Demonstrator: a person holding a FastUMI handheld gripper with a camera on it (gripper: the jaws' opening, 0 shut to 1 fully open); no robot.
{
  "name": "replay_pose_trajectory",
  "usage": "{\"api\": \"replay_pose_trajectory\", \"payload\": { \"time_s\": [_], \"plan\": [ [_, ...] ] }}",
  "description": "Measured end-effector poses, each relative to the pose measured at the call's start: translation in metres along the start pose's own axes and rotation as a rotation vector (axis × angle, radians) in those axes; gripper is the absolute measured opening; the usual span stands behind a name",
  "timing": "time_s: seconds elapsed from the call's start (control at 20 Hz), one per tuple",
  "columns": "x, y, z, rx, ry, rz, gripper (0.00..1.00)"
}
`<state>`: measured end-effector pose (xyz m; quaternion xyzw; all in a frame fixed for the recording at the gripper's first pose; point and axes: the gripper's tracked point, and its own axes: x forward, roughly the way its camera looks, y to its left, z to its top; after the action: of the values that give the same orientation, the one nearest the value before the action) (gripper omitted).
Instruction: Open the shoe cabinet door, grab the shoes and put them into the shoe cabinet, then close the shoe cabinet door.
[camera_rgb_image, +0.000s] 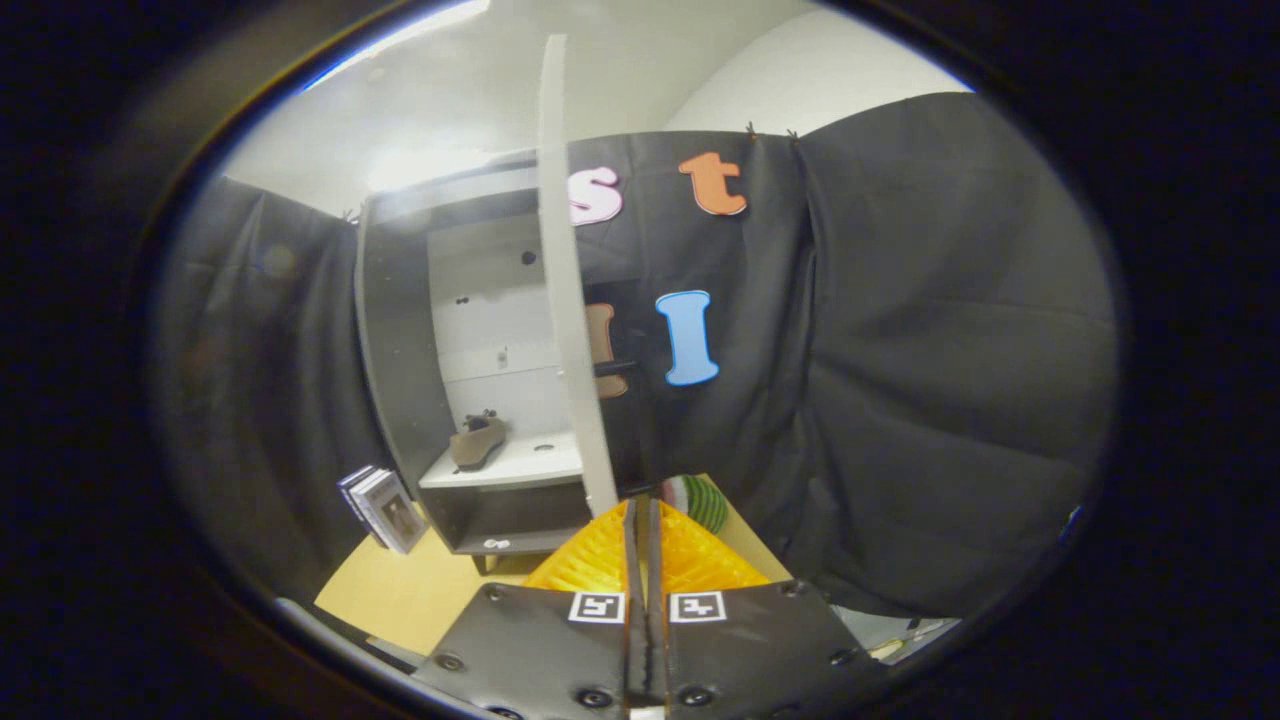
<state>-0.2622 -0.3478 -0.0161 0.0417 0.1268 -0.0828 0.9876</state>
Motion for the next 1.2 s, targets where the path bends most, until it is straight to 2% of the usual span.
{"api": "replay_pose_trajectory", "payload": {
  "time_s": [0.55, 0.9, 1.2],
  "plan": [
    [-0.01, 0.066, -0.04, -0.08, 0.034, 0.163, 0.02],
    [0.022, 0.122, -0.079, -0.131, 0.093, 0.242, 0.02],
    [0.064, 0.148, -0.134, -0.13, 0.169, 0.234, 0.02]
  ]
}}
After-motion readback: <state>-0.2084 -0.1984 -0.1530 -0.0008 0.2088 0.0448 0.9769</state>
